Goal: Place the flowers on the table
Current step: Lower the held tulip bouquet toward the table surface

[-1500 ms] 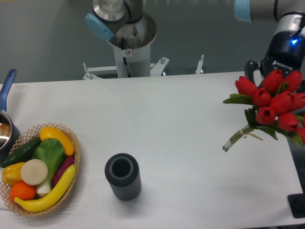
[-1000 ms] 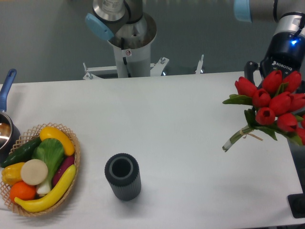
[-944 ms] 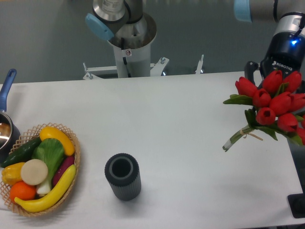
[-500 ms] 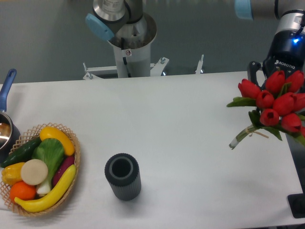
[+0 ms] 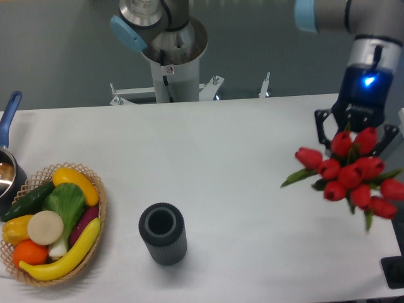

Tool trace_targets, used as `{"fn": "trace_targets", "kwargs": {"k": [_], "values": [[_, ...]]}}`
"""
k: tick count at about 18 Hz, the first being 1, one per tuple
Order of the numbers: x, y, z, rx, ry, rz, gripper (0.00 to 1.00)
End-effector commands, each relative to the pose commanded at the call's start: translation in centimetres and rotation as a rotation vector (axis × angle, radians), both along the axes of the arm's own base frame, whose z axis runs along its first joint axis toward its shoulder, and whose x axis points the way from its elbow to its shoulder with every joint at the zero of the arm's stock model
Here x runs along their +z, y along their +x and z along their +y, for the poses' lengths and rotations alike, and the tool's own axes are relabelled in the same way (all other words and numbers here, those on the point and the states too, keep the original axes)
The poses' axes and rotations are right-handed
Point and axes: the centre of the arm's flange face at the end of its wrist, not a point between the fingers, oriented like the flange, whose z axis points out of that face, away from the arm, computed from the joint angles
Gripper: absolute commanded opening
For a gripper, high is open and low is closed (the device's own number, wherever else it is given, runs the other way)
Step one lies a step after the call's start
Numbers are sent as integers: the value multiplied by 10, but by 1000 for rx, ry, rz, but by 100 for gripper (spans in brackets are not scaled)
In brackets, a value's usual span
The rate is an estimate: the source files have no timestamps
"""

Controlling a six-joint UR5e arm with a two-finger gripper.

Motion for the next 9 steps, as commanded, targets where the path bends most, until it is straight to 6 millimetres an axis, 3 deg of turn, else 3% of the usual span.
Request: {"fn": "trace_targets", "kwargs": {"k": [3, 7, 9], "values": [[-25, 10, 22, -39, -72, -3, 42], [-51, 17, 33, -56, -189, 16, 39], [-73, 18, 38, -78, -248, 16, 39]]}}
